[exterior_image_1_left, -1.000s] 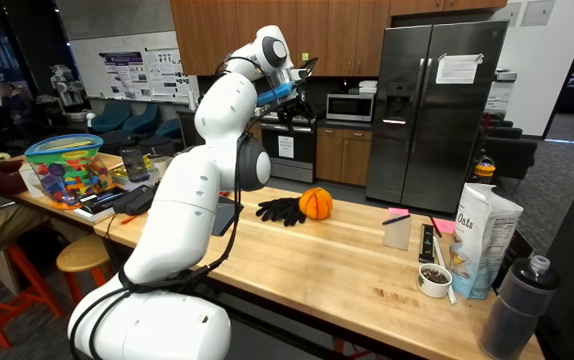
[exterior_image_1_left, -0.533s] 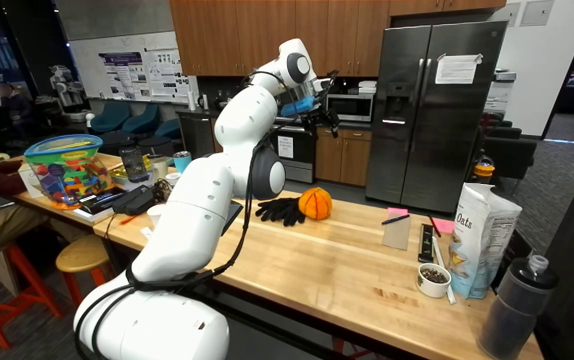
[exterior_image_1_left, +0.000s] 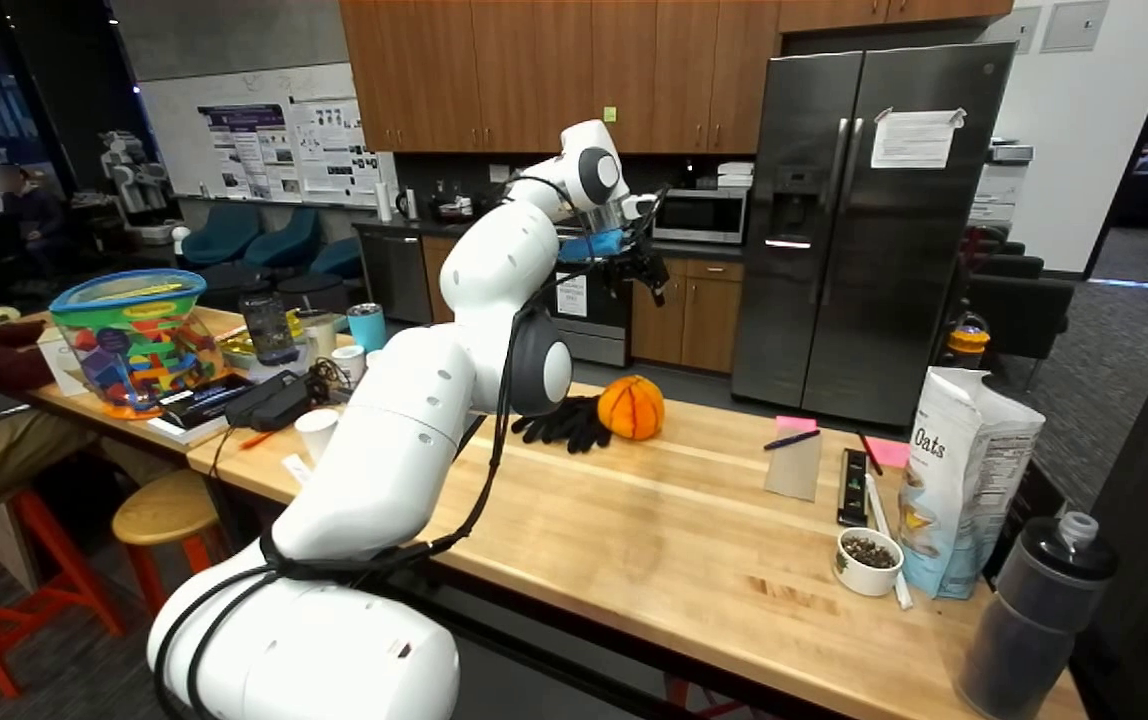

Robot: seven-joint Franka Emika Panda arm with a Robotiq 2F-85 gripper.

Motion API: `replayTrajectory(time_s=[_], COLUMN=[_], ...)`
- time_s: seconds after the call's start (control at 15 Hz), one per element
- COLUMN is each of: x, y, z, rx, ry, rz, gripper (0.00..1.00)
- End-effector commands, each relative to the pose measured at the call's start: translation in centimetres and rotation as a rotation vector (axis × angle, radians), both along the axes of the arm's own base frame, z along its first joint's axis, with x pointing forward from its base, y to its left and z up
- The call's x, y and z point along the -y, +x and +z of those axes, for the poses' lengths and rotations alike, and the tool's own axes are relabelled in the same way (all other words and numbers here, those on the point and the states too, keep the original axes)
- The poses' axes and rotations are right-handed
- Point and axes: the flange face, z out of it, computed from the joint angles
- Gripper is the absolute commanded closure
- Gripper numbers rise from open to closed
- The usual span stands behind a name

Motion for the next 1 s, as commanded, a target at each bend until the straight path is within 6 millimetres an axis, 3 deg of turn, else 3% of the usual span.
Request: replayTrajectory(time_s=[0.0, 0.33, 0.6, 0.93], x=[-0.6, 1.0, 2.6, 2.4], y=[-0.4, -0.4, 0.1, 0.5], z=[-0.8, -4.1, -6.4, -8.8], rx=[-0.064, -0.172, -0.195, -0.223], ry=[0.176, 0.329, 0.274, 0.214], rz=[0.044, 0.011, -0.046, -0.072], gripper=[0.00, 0.00, 0.00, 0.00])
